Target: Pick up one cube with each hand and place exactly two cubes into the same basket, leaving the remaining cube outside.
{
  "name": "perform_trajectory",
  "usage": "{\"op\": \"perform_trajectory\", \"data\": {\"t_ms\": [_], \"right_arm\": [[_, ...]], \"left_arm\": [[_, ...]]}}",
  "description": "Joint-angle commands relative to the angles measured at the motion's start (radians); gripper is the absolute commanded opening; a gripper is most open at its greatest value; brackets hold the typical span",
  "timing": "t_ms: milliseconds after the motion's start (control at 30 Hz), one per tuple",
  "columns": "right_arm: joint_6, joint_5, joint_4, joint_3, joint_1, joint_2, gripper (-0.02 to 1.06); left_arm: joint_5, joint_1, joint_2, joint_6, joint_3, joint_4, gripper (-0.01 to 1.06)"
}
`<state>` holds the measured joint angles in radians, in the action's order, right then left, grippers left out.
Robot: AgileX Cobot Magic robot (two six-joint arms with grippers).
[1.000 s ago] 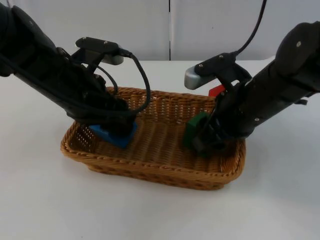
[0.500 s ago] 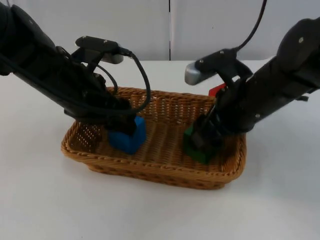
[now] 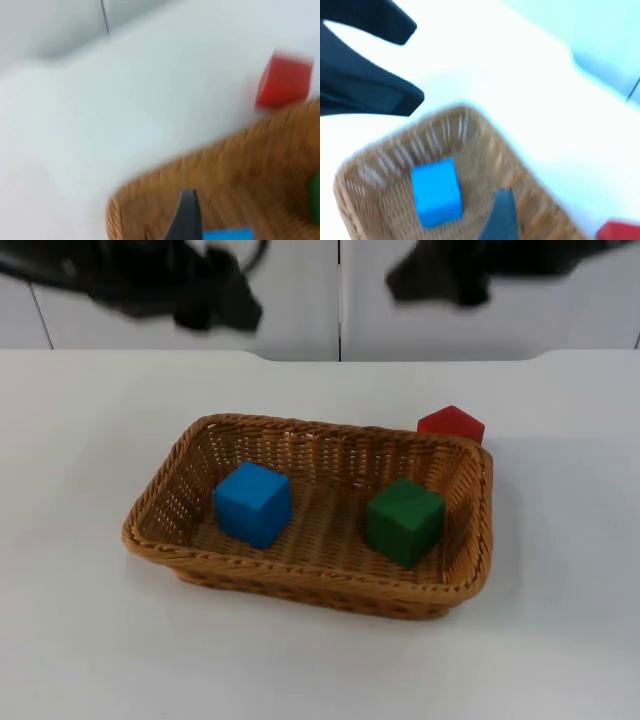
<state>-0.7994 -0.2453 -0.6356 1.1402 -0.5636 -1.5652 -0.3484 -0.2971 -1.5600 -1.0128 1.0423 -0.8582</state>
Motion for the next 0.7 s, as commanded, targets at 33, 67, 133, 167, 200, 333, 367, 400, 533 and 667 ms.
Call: {"op": "perform_trajectory", "data": {"t_ms": [33, 67, 133, 167, 200, 333, 367, 400, 533, 667], "right_arm": [[0.003, -0.03, 0.004, 0.004, -0.006, 0.09, 0.67], [0.003, -0.03, 0.004, 0.004, -0.006, 0.09, 0.67], [0.003, -0.052, 0.004, 0.004, -0.006, 0.142, 0.67], [0.003, -0.059, 0.004, 0.004, -0.006, 0.167, 0.67], [0.005, -0.071, 0.004, 0.004, -0.006, 0.191, 0.67], [0.007, -0.107, 0.004, 0.004, -0.006, 0.243, 0.67], [0.007, -0.121, 0.004, 0.004, -0.006, 0.258, 0.67], [0.007, -0.137, 0.004, 0.004, -0.006, 0.27, 0.67], [0.011, -0.2, 0.004, 0.004, -0.006, 0.301, 0.67], [0.033, -0.274, 0.01, 0.004, -0.006, 0.325, 0.67]], "left_arm": [[-0.009, -0.004, 0.102, 0.0, -0.001, 0.004, 0.69], [-0.009, -0.004, 0.102, 0.0, -0.001, 0.004, 0.69], [-0.015, -0.004, 0.181, 0.0, -0.001, 0.004, 0.69], [-0.025, -0.004, 0.211, 0.0, -0.001, 0.004, 0.69], [-0.029, -0.004, 0.225, 0.0, -0.001, 0.004, 0.69], [-0.061, -0.004, 0.291, 0.011, -0.001, 0.004, 0.69], [-0.079, -0.004, 0.32, 0.024, -0.001, 0.007, 0.69], [-0.094, -0.004, 0.337, 0.024, -0.001, 0.009, 0.69], [-0.141, -0.004, 0.369, 0.029, -0.001, 0.028, 0.69], [-0.214, -0.004, 0.41, 0.094, -0.001, 0.081, 0.69]]}}
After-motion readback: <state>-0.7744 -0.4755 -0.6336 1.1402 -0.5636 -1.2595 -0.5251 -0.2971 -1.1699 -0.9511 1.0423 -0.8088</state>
